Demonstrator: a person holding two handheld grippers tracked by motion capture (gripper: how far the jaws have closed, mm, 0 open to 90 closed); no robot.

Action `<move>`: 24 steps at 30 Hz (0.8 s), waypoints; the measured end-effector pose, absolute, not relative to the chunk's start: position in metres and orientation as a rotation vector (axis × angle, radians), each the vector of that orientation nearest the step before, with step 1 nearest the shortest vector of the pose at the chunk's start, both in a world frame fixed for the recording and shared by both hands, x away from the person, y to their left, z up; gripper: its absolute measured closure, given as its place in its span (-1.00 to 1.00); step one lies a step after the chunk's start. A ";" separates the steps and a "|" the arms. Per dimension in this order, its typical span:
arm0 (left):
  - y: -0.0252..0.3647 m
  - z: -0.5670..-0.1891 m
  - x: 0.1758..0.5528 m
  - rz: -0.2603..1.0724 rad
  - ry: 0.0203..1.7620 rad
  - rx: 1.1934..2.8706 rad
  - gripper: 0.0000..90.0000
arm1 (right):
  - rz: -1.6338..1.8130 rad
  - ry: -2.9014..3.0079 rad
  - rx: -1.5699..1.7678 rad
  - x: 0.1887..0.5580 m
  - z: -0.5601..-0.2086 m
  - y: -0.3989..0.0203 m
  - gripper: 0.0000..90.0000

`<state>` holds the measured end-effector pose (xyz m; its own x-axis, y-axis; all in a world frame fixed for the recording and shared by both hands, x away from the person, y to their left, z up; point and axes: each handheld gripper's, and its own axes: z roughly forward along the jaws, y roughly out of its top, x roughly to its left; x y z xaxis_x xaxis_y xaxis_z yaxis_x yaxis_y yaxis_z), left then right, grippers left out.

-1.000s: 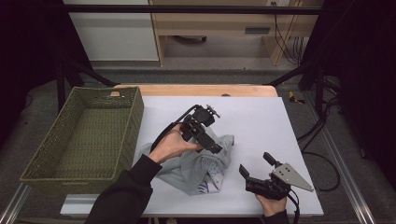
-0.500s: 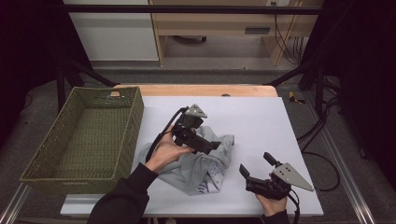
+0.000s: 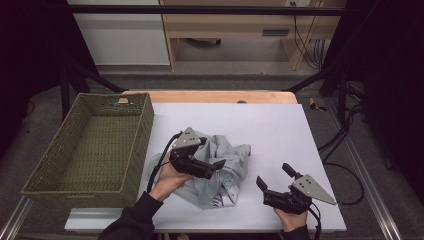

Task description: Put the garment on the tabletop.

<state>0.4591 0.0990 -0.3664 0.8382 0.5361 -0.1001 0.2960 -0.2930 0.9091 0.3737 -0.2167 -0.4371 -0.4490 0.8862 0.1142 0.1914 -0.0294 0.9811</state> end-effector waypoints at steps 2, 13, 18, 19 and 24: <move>0.105 -0.371 0.454 0.277 0.623 1.881 -0.92 | 1.524 1.669 1.137 0.374 -0.437 -0.217 -0.94; 0.140 -0.397 0.437 0.310 0.676 1.796 -0.88 | 1.530 1.669 1.130 0.373 -0.437 -0.218 -0.95; 0.152 -0.402 0.429 0.335 0.691 1.778 -0.87 | 1.531 1.664 1.136 0.373 -0.437 -0.218 -0.95; 0.158 -0.404 0.425 0.347 0.700 1.762 -0.87 | 1.529 1.663 1.145 0.373 -0.436 -0.219 -0.95; 0.173 -0.408 0.417 0.346 0.727 1.750 -0.88 | 1.537 1.666 1.140 0.372 -0.437 -0.220 -0.95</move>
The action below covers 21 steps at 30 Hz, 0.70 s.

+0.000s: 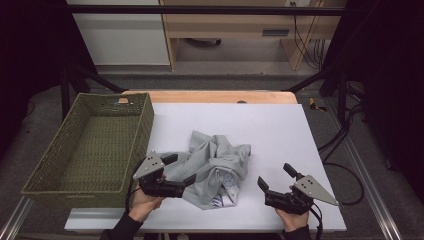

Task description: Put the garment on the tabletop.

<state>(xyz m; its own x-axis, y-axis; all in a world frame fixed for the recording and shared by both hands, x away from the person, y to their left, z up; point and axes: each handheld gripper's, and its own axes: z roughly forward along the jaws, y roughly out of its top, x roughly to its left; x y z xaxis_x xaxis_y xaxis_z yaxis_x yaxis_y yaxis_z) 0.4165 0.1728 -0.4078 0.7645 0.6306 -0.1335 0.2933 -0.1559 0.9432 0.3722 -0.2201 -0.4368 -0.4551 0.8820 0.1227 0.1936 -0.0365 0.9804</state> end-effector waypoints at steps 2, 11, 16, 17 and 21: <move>0.178 -0.411 0.413 0.365 0.739 1.750 -0.88 | 1.537 1.667 1.135 0.372 -0.437 -0.220 -0.95; 0.198 -0.417 0.397 0.395 0.775 1.724 -0.89 | 1.549 1.677 1.117 0.371 -0.437 -0.220 -0.95; 0.205 -0.418 0.395 0.399 0.787 1.715 -0.89 | 1.554 1.686 1.103 0.370 -0.437 -0.221 -0.96; 0.206 -0.418 0.394 0.396 0.790 1.716 -0.89 | 1.554 1.685 1.108 0.370 -0.437 -0.220 -0.96; 0.209 -0.421 0.393 0.403 0.802 1.715 -0.88 | 1.555 1.683 1.101 0.370 -0.437 -0.221 -0.96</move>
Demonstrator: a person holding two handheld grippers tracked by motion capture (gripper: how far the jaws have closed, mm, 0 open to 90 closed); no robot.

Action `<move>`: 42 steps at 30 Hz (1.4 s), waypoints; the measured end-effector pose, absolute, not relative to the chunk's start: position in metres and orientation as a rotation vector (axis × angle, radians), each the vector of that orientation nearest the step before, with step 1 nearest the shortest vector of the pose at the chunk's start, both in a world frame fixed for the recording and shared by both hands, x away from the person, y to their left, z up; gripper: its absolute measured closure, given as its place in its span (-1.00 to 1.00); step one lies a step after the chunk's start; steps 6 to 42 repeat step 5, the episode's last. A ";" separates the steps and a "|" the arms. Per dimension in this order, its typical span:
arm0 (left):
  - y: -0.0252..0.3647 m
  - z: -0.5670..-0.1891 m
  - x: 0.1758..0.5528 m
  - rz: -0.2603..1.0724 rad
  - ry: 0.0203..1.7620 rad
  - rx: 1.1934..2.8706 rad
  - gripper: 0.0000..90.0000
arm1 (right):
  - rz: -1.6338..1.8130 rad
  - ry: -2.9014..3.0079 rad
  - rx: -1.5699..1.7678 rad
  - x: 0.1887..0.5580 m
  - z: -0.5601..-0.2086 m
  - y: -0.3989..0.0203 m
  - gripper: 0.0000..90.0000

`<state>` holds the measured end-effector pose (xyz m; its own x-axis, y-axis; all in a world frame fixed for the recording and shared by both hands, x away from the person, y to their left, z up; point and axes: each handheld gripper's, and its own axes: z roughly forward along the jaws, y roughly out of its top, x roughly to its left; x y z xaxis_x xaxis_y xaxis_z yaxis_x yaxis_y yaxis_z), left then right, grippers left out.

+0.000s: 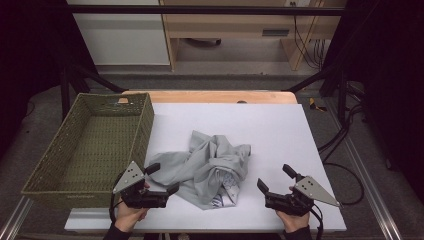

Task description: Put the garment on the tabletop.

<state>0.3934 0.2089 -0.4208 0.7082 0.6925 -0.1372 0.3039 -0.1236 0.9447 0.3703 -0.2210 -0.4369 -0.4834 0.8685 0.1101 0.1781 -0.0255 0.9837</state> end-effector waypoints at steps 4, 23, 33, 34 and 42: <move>0.209 -0.422 0.391 0.396 0.796 1.716 -0.88 | 1.559 1.689 1.103 0.369 -0.437 -0.222 -0.96; 0.209 -0.422 0.390 0.398 0.797 1.717 -0.89 | 1.560 1.691 1.098 0.370 -0.437 -0.222 -0.96; 0.209 -0.422 0.390 0.398 0.797 1.717 -0.89 | 1.560 1.691 1.098 0.370 -0.437 -0.222 -0.96; 0.209 -0.422 0.390 0.398 0.797 1.717 -0.89 | 1.560 1.691 1.098 0.370 -0.437 -0.222 -0.96; 0.209 -0.422 0.390 0.398 0.797 1.717 -0.89 | 1.560 1.691 1.098 0.370 -0.437 -0.222 -0.96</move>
